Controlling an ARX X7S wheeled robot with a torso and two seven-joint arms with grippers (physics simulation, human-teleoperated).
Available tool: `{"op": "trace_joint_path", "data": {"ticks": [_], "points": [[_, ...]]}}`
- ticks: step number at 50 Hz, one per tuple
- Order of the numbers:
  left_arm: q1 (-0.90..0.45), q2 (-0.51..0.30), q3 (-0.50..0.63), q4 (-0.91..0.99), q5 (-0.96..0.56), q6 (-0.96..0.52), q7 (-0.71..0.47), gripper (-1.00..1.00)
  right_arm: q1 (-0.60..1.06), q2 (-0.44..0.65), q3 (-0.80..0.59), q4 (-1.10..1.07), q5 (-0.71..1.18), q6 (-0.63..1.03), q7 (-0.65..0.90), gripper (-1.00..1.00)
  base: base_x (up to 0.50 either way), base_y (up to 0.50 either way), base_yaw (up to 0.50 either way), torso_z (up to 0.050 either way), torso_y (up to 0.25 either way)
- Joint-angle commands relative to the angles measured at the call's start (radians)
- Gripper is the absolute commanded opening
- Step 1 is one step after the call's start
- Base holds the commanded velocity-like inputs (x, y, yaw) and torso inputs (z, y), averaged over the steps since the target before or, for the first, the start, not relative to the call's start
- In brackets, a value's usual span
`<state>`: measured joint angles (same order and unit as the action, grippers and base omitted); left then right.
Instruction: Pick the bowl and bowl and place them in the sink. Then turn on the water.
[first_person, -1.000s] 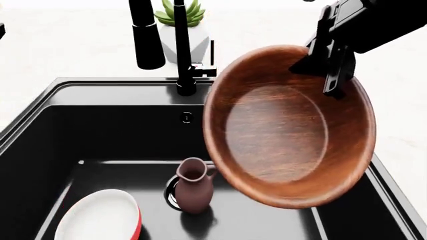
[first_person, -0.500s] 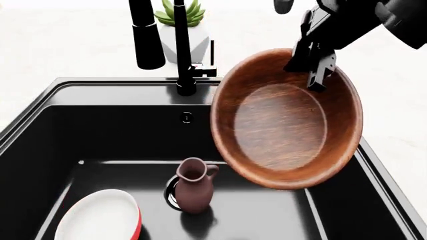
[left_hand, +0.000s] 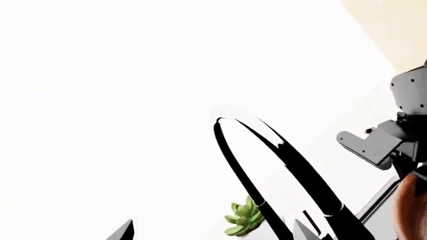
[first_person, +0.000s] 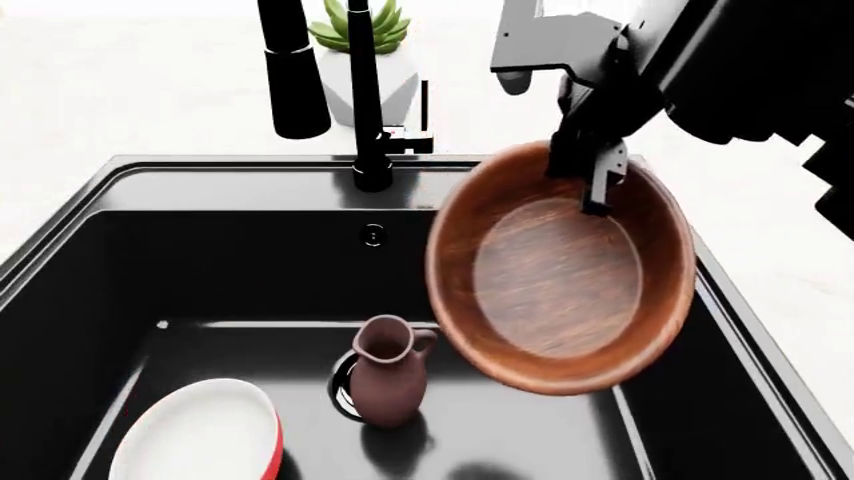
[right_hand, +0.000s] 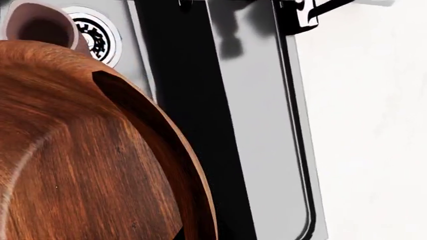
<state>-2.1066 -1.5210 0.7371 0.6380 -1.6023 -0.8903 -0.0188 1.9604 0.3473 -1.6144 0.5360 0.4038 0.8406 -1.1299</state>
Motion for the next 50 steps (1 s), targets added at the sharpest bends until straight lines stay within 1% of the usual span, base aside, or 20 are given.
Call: {"op": "trace_joint_path", "data": {"ticks": [1,10,26,39,50], "points": [[0.006,-0.011,-0.020,0.011,-0.009,0.005,0.000,1.00,-0.030,-0.033,-0.041,0.025,-0.035,-0.045,-0.004,-1.00,0.00,0.00,0.00,0.000,0.000],[0.022,-0.024,-0.026,0.019,-0.017,0.019,-0.002,1.00,-0.060,-0.025,-0.067,-0.041,-0.035,-0.033,-0.005,-1.00,0.00,0.00,0.00,0.000,0.000],[0.051,-0.036,-0.034,0.021,-0.007,0.041,0.002,1.00,-0.101,-0.009,-0.067,-0.150,-0.006,-0.003,0.006,-1.00,0.00,0.00,0.00,0.000,0.000],[0.063,-0.040,-0.051,0.020,-0.011,0.035,0.005,1.00,-0.140,-0.003,-0.028,-0.194,0.050,0.037,0.019,-1.00,0.00,0.00,0.00,0.001,0.001],[0.077,-0.046,-0.057,0.024,-0.010,0.049,0.004,1.00,-0.169,0.007,-0.041,-0.235,0.058,0.053,0.029,-1.00,0.00,0.00,0.00,0.000,0.000]]}}
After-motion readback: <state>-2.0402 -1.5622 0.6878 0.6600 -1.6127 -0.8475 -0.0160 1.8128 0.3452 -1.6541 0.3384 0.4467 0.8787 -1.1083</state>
